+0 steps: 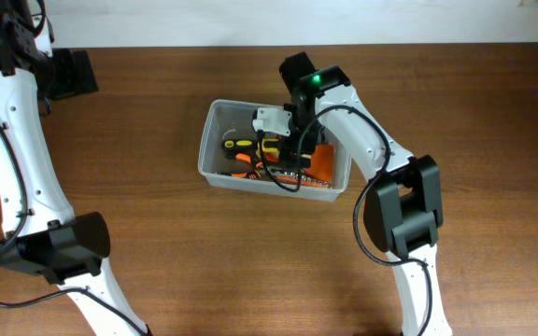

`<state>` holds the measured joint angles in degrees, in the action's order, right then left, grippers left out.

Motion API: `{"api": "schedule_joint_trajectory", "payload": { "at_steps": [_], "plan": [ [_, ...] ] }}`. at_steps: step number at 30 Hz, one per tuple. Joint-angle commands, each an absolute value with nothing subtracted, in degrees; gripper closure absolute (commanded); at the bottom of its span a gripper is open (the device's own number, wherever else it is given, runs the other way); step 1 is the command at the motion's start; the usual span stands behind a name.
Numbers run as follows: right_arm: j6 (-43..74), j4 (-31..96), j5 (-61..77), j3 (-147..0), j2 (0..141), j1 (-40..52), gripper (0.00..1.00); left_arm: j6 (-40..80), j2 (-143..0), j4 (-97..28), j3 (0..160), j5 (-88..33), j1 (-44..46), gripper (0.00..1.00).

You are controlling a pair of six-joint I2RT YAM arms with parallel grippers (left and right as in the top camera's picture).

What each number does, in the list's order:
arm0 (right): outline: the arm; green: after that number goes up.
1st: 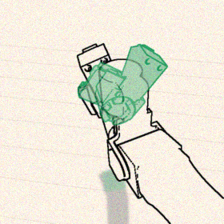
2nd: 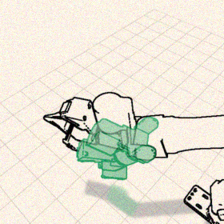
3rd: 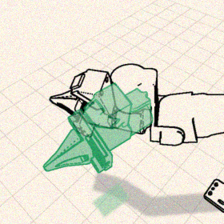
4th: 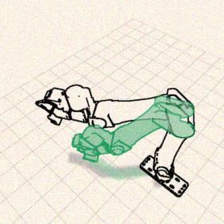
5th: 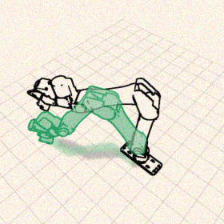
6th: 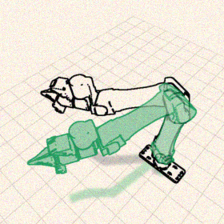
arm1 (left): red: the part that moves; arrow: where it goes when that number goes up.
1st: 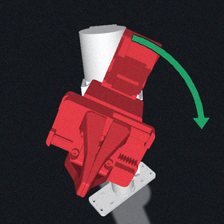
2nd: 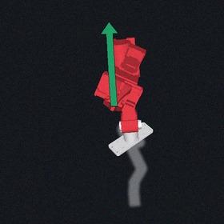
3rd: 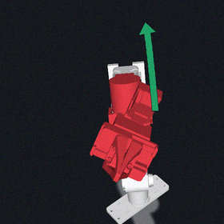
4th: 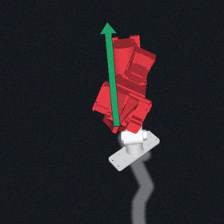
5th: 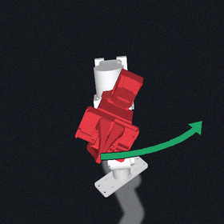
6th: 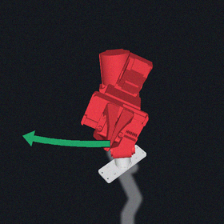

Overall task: Pack container
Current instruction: 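Carry the screwdriver over the container and lower it inside, then open the right gripper and withdraw the right arm to the side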

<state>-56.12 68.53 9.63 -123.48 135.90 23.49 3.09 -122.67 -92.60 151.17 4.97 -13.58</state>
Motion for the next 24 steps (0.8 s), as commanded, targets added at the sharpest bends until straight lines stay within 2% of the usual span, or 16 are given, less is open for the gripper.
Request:
{"api": "schedule_joint_trajectory", "payload": {
  "at_steps": [1, 7, 12, 24],
  "plan": [
    [-47.9, 70.5, 5.3, -129.5, 129.6, 24.1, 0.01, 3.9, -121.9, -92.6, 151.0, 5.4, -13.8, 0.01],
    [-38.1, 74.6, 5.3, -137.4, 121.0, 22.7, 0.01, 3.9, -121.9, -92.6, 151.0, 5.4, -13.8, 0.01],
    [-29.2, 75.1, 5.3, -137.9, 110.4, 19.9, 0.01, 3.9, -121.9, -92.7, 151.0, 5.4, -13.8, 0.01],
    [-18.8, 75.9, 5.3, -137.9, 86.1, 8.5, 0.01, 3.9, -121.9, -92.6, 151.0, 5.4, -13.8, 0.01]
  ]
}}
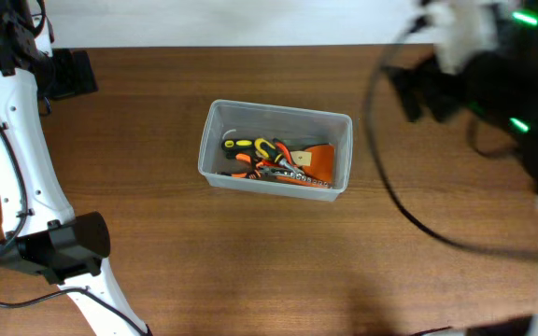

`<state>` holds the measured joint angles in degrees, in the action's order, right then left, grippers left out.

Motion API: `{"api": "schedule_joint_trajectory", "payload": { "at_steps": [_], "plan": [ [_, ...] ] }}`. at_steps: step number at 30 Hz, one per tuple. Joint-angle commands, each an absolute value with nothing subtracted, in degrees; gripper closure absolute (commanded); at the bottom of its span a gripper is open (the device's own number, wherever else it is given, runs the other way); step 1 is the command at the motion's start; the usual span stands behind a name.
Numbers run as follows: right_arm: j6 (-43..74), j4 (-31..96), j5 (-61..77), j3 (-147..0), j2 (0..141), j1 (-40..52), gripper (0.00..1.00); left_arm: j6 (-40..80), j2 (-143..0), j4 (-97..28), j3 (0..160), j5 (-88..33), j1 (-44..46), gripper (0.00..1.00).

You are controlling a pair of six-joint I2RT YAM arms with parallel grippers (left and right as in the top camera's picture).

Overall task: Pack container
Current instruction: 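Open the right gripper and withdraw the right arm to the side, then move both grippers down to the short ends of the clear container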

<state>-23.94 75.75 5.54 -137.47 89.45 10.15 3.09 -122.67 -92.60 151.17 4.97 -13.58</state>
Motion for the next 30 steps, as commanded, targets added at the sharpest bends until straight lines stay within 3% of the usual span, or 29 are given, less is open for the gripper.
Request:
{"api": "schedule_joint_trajectory", "payload": {
  "at_steps": [1, 14, 30],
  "plan": [
    [-18.0, 75.9, 5.3, -137.9, 84.3, 8.1, 0.01, 3.9, -121.9, -92.6, 151.0, 5.4, -13.8, 0.01],
    [-17.5, 77.8, 5.5, -137.9, 72.8, 8.0, 0.01, 3.9, -121.9, -92.7, 151.0, 5.4, -13.8, 0.01],
    [-17.4, 84.7, 5.8, -137.9, 70.4, 8.0, 0.01, 3.9, -121.9, -92.7, 151.0, 5.4, -13.8, 0.01]
  ]
}}
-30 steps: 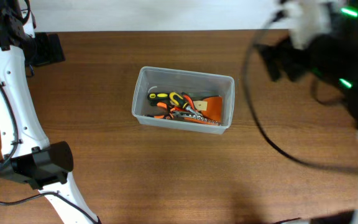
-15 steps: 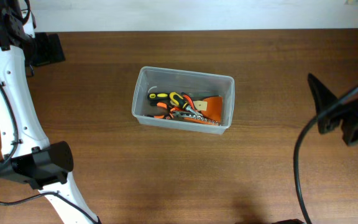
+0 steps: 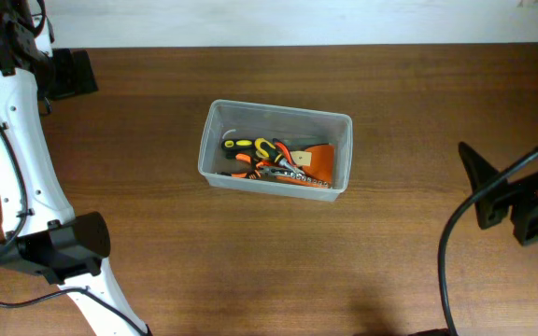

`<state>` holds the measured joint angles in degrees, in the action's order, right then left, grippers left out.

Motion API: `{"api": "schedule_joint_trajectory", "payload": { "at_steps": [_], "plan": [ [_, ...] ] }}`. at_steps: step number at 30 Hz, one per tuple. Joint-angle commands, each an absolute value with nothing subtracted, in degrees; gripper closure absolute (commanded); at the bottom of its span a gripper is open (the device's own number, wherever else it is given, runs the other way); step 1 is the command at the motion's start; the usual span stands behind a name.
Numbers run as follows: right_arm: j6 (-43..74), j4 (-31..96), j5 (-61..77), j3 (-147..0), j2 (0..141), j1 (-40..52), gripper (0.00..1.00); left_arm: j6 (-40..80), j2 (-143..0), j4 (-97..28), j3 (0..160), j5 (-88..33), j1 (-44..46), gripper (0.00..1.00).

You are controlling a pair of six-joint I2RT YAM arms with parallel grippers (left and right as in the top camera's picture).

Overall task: Pack container
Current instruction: 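Move both grippers down to the short ends of the clear container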

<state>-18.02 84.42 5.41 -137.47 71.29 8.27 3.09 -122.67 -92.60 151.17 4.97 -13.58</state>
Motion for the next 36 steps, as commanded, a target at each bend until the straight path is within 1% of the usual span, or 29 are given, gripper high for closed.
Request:
{"api": "schedule_joint_trajectory", "payload": {
  "at_steps": [1, 4, 8, 17, 19, 21, 22, 23, 24, 25, 29, 32, 33, 34, 36],
  "plan": [
    [-17.5, 84.7, 5.8, -137.7, 70.6, 8.0, 0.01, 3.9, -121.9, -92.7, 151.0, 5.4, -13.8, 0.01],
    [-17.2, 84.7, 5.5, -137.1, 71.6, 7.9, 0.01, 3.9, -121.9, -92.7, 151.0, 5.4, -13.8, 0.01],
    [-12.7, 85.1, 5.1, -136.9, 74.4, 7.8, 0.01, 3.9, -121.9, -92.7, 151.0, 5.4, -13.8, 0.01],
    [-11.9, 86.2, 8.8, -136.9, 82.4, 7.8, 0.01, 3.9, -121.9, -92.6, 151.0, 5.4, -13.8, 0.01],
    [-9.0, 86.2, 8.3, -136.9, 84.9, 7.8, 0.06, 3.9, -121.9, -92.6, 151.0, 5.3, -13.8, 0.01],
    [-7.2, 86.3, 8.3, -136.9, 87.3, 7.8, 0.21, 3.9, -121.9, -91.3, 151.0, 2.0, -13.8, 0.01],
    [-6.3, 86.4, 8.0, -136.9, 88.6, 7.8, 0.25, 3.9, -121.9, -91.6, 151.0, -0.4, -13.8, 0.01],
    [-5.1, 86.4, 7.2, -136.9, 89.8, 7.7, 0.27, 3.9, -121.9, -91.5, 151.0, -2.0, -13.8, 0.01],
    [-3.3, 86.6, 6.2, -136.9, 91.0, 7.3, 0.3, 3.9, -121.9, -91.4, 151.0, -3.3, -13.8, 0.01],
    [-1.4, 86.8, 5.3, -136.9, 92.2, 6.9, 0.37, 3.9, -121.9, -91.3, 151.0, -4.6, -13.8, 0.01],
    [3.8, 88.1, 5.1, -136.9, 97.0, 4.1, 0.57, 3.9, -121.9, -91.1, 151.0, -6.9, -13.8, 0.01],
    [5.6, 89.9, 5.3, -136.8, 100.6, 2.0, 0.72, 5.5, -121.9, -90.9, 151.0, -6.9, -13.7, 0.01],
    [6.3, 90.6, 5.3, -136.8, 101.9, 1.2, 0.78, 6.9, -121.9, -91.0, 151.0, -7.0, -13.6, 0.07],
    [6.6, 91.0, 5.5, -136.8, 103.1, 0.5, 0.83, 7.0, -121.9, -90.9, 151.0, -7.4, -13.3, 0.3],
    [6.8, 91.5, 6.0, -136.8, 105.3, -0.6, 0.94, 7.0, -121.9, -91.0, 150.8, -7.2, -12.5, 0.81]
  ]
}}
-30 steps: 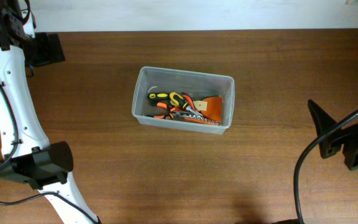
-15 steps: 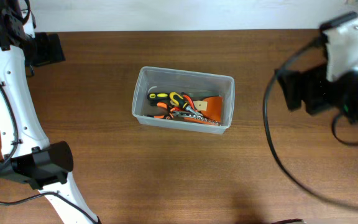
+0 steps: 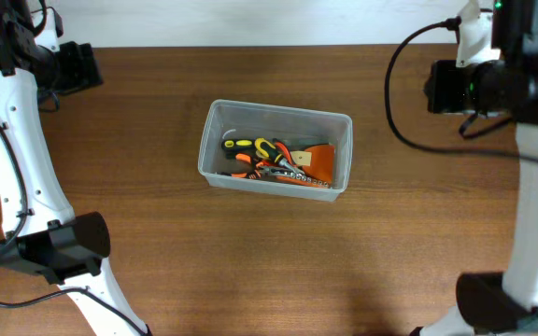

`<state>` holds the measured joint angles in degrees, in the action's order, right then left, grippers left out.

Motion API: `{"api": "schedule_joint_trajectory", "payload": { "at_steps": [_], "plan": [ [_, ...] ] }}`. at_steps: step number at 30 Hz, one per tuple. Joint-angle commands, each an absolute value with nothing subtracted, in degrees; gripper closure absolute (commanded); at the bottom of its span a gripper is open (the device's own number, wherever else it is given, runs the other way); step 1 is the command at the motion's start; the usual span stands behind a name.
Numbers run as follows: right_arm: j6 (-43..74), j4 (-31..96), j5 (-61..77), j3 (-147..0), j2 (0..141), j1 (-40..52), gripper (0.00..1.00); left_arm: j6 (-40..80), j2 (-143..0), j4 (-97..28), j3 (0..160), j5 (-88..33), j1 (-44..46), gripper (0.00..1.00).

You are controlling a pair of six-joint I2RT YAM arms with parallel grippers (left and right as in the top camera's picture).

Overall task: Pack container
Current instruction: 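Move both grippers down to the short ends of the clear container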

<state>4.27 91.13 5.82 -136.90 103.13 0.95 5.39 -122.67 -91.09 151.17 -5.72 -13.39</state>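
Observation:
A clear plastic container [image 3: 278, 110] stands in the middle of the wooden table. Inside lie a yellow-and-black handled tool [image 3: 241, 145], orange-handled pliers [image 3: 269, 161] and an orange scraper [image 3: 320, 161], bunched along the near side. My right arm is raised at the upper right, and its dark gripper end [image 3: 446, 86] sits well to the right of the container with nothing seen in it. My left gripper [image 3: 77, 67] is at the far upper left, away from the container. The overhead view does not show how either pair of fingers stands.
The left arm's white links run down the left edge to a black joint [image 3: 59, 247]. The right arm's base [image 3: 493, 303] is at the lower right, with a black cable looping above it. The table's back edge meets a white wall.
My right arm was low at the right edge of the table. It now stands raised at the upper right. The left gripper has shifted slightly up and to the right. The container's contents are unchanged.
My right gripper was first down inside the container, over the tools. Then it was out of the container and blurred at the upper right, with the tools left inside. Later it was low at the right edge, and now it is raised at the upper right.

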Motion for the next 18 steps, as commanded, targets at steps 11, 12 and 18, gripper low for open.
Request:
{"api": "schedule_joint_trajectory", "payload": {
  "at_steps": [11, 12, 18],
  "plan": [
    [9.6, 94.0, 6.0, -136.8, 116.8, -1.5, 0.96, 6.5, -122.1, -87.9, 147.0, 0.3, -7.8, 0.98],
    [9.6, 94.6, 6.3, -136.8, 117.9, -1.5, 0.96, 5.9, -122.1, -87.6, 145.4, 0.3, -7.4, 0.98],
    [9.5, 97.3, 10.4, -136.1, 123.7, -1.5, 0.96, 3.6, -122.1, -82.1, 130.0, -0.8, -5.5, 0.98]
  ]
}}
